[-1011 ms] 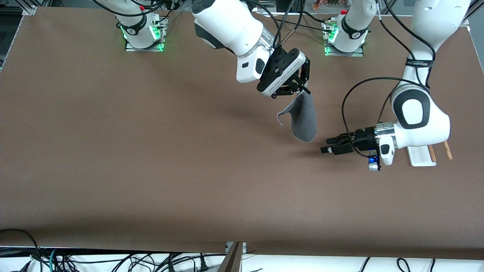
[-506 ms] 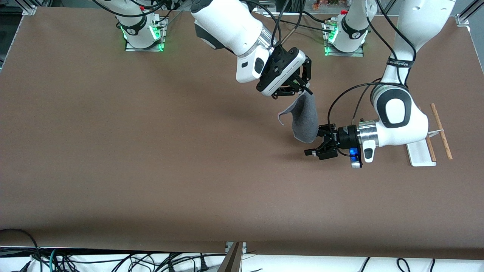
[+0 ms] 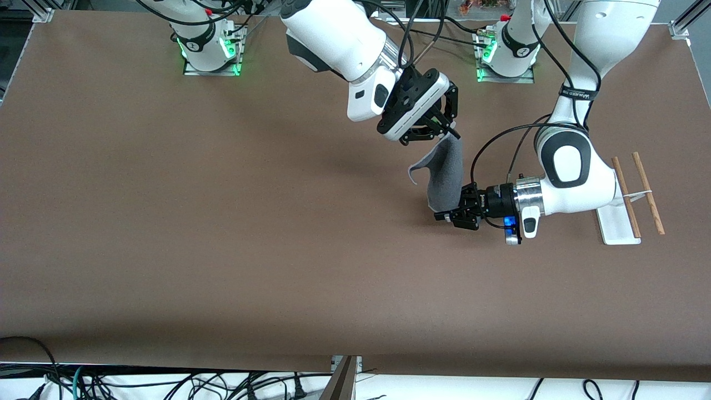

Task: Pass towel and hang on rack
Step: 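Close the left gripper on the hanging towel edge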

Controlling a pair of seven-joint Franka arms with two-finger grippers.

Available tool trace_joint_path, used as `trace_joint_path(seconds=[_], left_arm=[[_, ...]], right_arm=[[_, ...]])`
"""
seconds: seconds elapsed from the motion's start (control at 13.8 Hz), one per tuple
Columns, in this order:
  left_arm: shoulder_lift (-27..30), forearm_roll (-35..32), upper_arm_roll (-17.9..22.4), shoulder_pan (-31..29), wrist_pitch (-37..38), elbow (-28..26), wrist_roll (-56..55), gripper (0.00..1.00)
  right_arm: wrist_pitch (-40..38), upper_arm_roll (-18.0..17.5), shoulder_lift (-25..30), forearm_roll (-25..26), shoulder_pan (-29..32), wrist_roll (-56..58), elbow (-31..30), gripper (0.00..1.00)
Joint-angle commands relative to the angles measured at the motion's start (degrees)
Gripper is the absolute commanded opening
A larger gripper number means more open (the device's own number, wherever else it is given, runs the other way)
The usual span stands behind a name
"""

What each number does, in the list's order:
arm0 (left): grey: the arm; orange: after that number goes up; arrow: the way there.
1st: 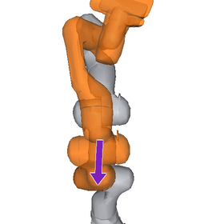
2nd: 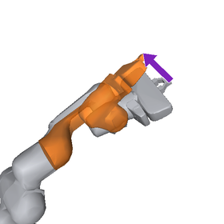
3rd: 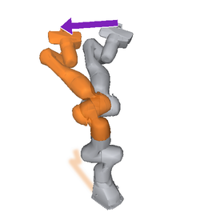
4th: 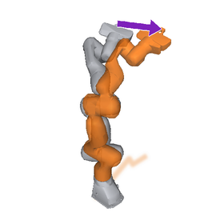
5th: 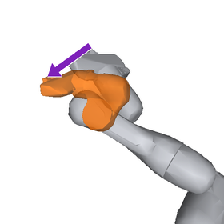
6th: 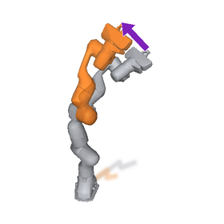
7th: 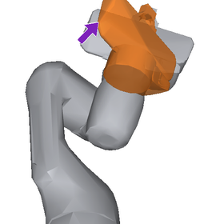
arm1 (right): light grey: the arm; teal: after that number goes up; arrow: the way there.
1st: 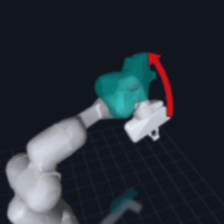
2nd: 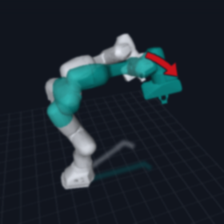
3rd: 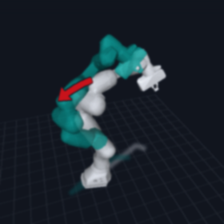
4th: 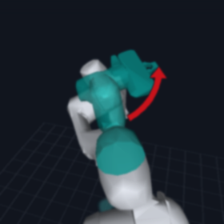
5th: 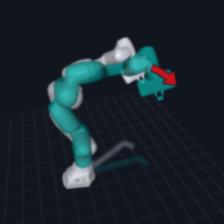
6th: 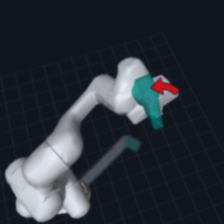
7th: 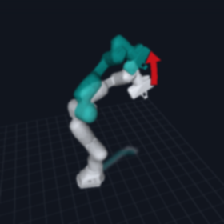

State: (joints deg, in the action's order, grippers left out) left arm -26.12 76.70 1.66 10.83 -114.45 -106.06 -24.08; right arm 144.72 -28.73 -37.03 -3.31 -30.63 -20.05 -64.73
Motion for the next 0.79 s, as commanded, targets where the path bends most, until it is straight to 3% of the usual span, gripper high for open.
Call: trace_joint_path(seconds=[0.0, 0.43, 0.58, 0.65, 0.72], left_arm=[[1.68, 0.64, 0.45, 0.42, 2.55, -1.26, -0.44, 0.00], [5.72, -8.65, 0.45, -2.29, 4.06, -0.82, -0.44, 0.00], [8.87, -16.10, 0.54, -3.61, 4.15, -0.38, -0.35, 0.00], [10.28, -19.54, 0.54, -3.71, 4.06, -0.03, -0.26, 0.00], [11.43, -21.48, 0.54, -4.49, 4.15, -0.03, -0.18, 0.00]], right_arm=[[0.21, -0.53, -1.38, 0.58, -0.39, -0.87, 2.24, 0.00], [0.21, -0.53, -1.38, 0.58, -0.30, -0.87, 2.16, 0.00], [0.12, -0.53, -1.38, 0.67, -0.30, -0.87, 1.89, 0.00], [0.12, -0.53, -1.38, 0.58, -0.30, -0.87, 1.80, 0.12], [0.12, -0.53, -1.38, 0.76, -0.22, -0.87, 1.80, 0.97]])
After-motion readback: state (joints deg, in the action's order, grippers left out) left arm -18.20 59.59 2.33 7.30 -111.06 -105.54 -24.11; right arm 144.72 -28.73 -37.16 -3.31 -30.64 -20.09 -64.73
